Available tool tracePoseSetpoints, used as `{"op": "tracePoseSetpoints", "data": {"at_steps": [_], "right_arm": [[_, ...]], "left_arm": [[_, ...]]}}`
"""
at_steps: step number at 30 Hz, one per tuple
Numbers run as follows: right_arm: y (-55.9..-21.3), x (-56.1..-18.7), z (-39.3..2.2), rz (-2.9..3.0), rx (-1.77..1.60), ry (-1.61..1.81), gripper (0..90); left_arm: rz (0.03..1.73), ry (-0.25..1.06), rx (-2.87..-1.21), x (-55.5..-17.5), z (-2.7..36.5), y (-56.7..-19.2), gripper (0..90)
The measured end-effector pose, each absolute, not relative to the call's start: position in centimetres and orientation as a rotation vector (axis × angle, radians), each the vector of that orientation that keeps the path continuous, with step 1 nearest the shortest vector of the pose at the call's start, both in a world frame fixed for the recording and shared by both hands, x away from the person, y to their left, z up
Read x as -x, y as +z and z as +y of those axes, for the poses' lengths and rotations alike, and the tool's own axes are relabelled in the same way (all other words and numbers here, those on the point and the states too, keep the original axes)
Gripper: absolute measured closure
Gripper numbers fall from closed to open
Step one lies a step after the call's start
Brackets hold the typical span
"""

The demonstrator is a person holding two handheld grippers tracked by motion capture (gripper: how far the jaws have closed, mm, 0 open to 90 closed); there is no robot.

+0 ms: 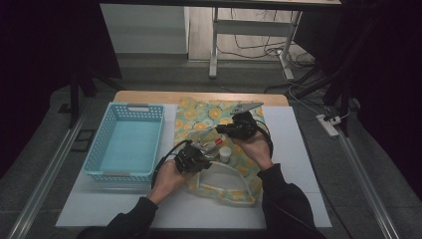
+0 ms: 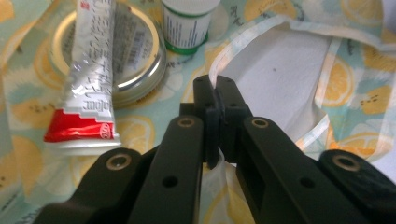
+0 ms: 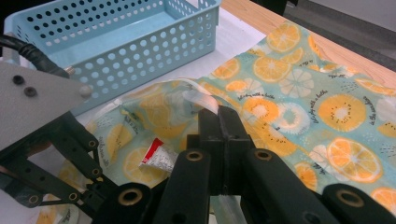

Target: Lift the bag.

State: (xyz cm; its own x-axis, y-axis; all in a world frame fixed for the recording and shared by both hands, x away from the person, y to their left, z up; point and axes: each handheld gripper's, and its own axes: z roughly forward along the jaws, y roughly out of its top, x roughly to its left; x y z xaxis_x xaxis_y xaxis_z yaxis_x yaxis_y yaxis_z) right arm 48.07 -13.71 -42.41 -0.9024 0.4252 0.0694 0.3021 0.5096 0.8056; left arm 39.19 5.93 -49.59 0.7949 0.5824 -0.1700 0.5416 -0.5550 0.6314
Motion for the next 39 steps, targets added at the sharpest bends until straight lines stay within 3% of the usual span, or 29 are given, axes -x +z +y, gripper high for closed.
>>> {"op": "tracePoseSetpoints", "data": {"at_steps": [39], "right_arm": [[-37.6, -47.0, -13.8, 2.617, -0.562, 1.334, 90.0]], "left_arm": [[0.814, 0.052, -2.173, -40.8, 9.6, -40.3, 89.2]]}}
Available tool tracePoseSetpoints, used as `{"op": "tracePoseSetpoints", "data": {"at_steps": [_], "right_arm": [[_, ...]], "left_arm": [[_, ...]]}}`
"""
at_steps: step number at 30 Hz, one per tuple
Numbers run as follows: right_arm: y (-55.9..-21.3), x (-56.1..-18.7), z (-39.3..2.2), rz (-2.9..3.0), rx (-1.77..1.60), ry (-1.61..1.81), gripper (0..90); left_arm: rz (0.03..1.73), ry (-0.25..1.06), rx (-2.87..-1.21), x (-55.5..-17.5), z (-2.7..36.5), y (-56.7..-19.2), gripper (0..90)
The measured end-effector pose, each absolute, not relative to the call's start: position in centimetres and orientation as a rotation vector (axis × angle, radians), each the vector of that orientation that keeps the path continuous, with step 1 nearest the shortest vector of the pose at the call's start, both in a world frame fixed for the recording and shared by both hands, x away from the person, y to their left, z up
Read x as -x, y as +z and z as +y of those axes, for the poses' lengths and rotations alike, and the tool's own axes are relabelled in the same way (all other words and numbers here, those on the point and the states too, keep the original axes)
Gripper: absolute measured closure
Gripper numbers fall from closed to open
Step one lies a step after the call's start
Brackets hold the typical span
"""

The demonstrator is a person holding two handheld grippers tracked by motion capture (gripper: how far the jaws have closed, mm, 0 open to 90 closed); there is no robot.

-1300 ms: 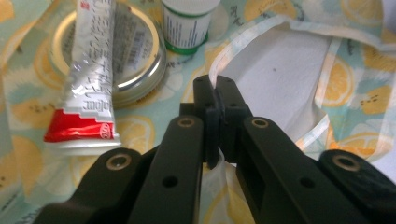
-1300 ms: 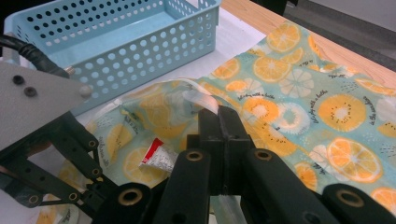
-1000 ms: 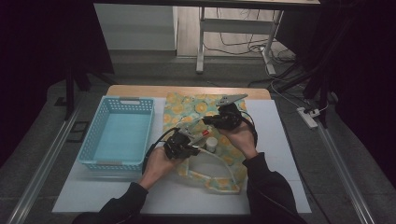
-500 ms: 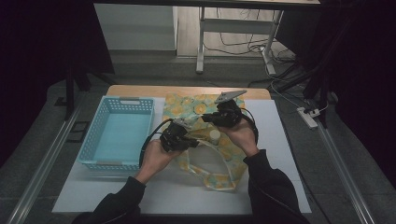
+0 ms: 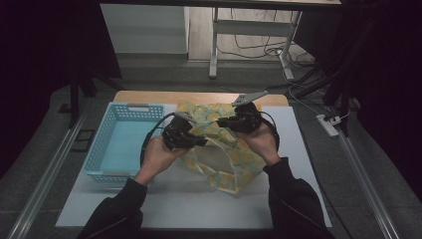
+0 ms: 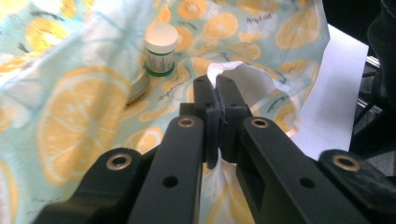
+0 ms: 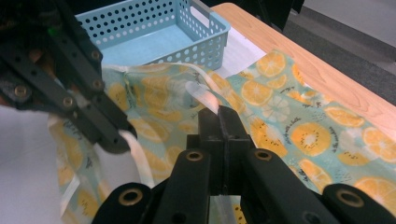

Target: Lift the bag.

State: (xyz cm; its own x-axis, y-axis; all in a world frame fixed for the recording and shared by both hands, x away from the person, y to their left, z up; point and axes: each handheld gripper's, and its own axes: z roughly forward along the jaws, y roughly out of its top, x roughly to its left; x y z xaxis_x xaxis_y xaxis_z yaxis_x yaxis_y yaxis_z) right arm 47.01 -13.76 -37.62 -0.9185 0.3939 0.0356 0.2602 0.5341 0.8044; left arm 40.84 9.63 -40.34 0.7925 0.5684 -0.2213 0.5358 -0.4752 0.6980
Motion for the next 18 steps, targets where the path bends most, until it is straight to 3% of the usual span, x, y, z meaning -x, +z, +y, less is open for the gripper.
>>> {"op": "tracePoseSetpoints", "data": {"at_steps": [18], "right_arm": [[-34.5, -46.9, -14.3, 2.596, -0.554, 1.382, 90.0]], "left_arm": [[0.815, 0.066, -2.104, -42.5, 11.9, -35.1, 89.2]]}}
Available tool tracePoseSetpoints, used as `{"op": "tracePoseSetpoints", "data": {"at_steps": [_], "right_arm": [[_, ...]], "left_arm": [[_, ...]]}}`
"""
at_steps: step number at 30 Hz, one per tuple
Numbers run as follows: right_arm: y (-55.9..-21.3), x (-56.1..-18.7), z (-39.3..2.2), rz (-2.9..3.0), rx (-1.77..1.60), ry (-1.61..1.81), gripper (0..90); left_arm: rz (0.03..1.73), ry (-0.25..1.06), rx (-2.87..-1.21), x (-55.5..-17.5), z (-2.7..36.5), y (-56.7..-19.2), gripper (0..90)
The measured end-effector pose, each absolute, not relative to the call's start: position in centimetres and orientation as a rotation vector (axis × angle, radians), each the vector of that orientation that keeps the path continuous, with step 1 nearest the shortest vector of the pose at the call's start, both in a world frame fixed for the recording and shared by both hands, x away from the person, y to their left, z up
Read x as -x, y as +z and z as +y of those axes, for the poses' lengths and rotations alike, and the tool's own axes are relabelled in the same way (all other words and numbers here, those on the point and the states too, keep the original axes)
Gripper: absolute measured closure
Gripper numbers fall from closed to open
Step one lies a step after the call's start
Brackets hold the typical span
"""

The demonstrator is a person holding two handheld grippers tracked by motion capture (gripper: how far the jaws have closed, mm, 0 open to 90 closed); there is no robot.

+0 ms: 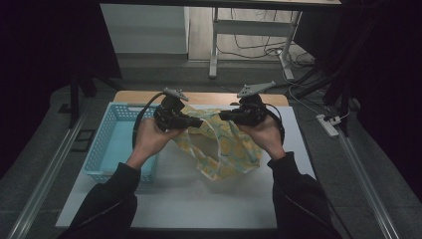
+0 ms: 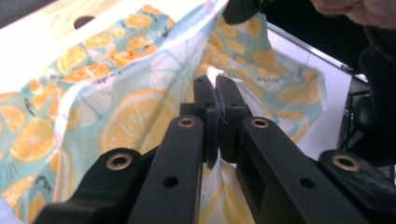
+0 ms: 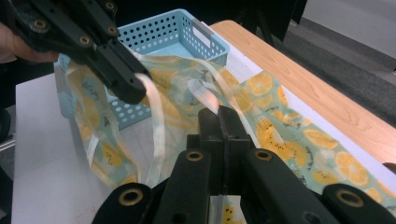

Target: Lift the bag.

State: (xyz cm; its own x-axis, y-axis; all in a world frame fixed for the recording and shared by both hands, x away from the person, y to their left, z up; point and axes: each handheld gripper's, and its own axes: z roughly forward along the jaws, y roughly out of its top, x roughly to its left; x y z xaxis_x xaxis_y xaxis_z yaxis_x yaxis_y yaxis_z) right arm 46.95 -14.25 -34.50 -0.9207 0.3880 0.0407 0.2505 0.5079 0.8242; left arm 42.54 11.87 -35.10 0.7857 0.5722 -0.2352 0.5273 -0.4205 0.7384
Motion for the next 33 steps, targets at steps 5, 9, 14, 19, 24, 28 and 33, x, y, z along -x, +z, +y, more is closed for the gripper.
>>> {"op": "tracePoseSetpoints", "data": {"at_steps": [5, 9, 14, 19, 24, 28, 33], "right_arm": [[-33.3, -47.0, -14.2, 2.578, -0.549, 1.371, 90.0], [-32.4, -47.0, -14.2, 2.566, -0.545, 1.379, 90.0], [-31.5, -47.0, -14.2, 2.547, -0.534, 1.376, 90.0], [-30.5, -47.0, -14.1, 2.532, -0.528, 1.378, 90.0], [-29.3, -47.0, -13.9, 2.514, -0.513, 1.373, 90.0], [-28.2, -46.9, -13.9, 2.496, -0.505, 1.371, 90.0], [-26.7, -46.6, -14.0, 2.462, -0.49, 1.383, 90.0]], "left_arm": [[0.798, 0.088, -2.093, -42.8, 12.1, -33.4, 89.2], [0.791, 0.114, -2.082, -43.1, 12.3, -32.0, 89.2], [0.79, 0.131, -2.064, -43.4, 12.7, -30.5, 89.2], [0.793, 0.153, -2.048, -43.7, 13.1, -29.0, 89.2], [0.79, 0.162, -2.025, -43.7, 13.3, -27.6, 89.2], [0.779, 0.172, -2.005, -43.7, 13.3, -26.6, 89.2], [0.766, 0.161, -1.969, -43.7, 13.5, -25.5, 89.2]]}}
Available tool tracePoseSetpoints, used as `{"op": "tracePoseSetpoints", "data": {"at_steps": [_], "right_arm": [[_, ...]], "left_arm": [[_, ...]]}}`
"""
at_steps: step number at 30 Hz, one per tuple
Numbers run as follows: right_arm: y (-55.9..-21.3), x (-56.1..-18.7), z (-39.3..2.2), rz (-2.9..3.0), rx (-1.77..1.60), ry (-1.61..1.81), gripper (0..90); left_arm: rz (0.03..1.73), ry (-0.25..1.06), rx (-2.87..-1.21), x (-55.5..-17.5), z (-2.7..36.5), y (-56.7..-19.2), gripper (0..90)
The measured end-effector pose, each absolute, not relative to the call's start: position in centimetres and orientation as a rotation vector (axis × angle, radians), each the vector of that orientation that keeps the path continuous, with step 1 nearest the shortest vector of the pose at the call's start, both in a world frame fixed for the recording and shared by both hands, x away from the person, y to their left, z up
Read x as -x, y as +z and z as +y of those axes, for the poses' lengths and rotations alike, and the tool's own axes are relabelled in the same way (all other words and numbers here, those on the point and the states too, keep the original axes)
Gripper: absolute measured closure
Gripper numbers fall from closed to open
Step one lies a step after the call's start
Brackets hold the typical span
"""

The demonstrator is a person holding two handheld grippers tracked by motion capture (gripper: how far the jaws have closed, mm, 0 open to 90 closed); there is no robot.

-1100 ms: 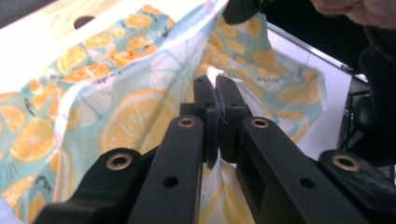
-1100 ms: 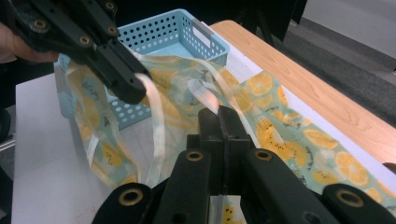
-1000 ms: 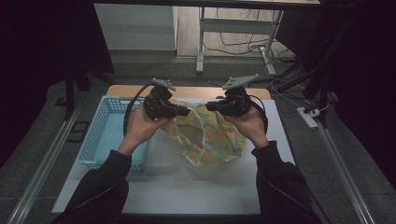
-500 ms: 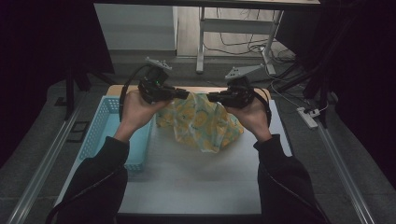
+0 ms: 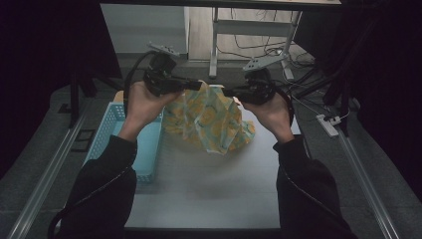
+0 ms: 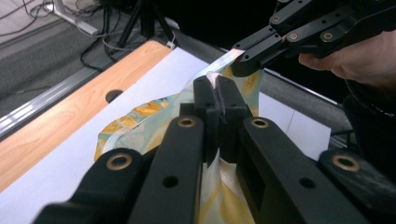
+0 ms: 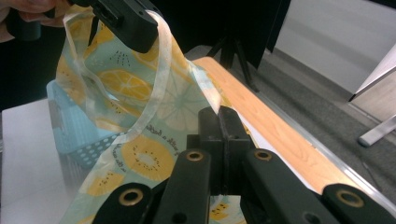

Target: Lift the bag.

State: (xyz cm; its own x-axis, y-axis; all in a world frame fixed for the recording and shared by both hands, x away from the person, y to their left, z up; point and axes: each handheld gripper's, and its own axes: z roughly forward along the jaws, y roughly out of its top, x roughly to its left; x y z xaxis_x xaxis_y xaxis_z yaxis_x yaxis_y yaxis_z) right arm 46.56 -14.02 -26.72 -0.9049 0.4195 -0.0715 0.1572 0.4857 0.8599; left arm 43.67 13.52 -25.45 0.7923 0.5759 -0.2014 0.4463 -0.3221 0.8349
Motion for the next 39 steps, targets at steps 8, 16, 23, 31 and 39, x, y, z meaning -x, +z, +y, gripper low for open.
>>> {"op": "tracePoseSetpoints", "data": {"at_steps": [8, 16, 23, 31, 39], "right_arm": [[-24.6, -46.0, -14.3, 2.421, -0.474, 1.388, 90.0], [-22.6, -45.6, -14.2, 2.386, -0.454, 1.374, 90.0], [-22.3, -45.8, -14.1, 2.383, -0.468, 1.361, 90.0], [-24.4, -46.9, -13.8, 2.413, -0.512, 1.355, 89.9], [-27.1, -48.0, -13.2, 2.431, -0.551, 1.346, 89.6]], "left_arm": [[0.753, 0.175, -1.93, -43.7, 13.6, -23.5, 89.2], [0.746, 0.201, -1.901, -43.9, 13.6, -21.7, 89.2], [0.772, 0.23, -1.909, -44.5, 13.4, -22.1, 89.1], [0.806, 0.277, -1.941, -45.7, 13.0, -23.7, 88.5], [0.808, 0.296, -1.981, -47.2, 12.6, -26.3, 87.8]]}}
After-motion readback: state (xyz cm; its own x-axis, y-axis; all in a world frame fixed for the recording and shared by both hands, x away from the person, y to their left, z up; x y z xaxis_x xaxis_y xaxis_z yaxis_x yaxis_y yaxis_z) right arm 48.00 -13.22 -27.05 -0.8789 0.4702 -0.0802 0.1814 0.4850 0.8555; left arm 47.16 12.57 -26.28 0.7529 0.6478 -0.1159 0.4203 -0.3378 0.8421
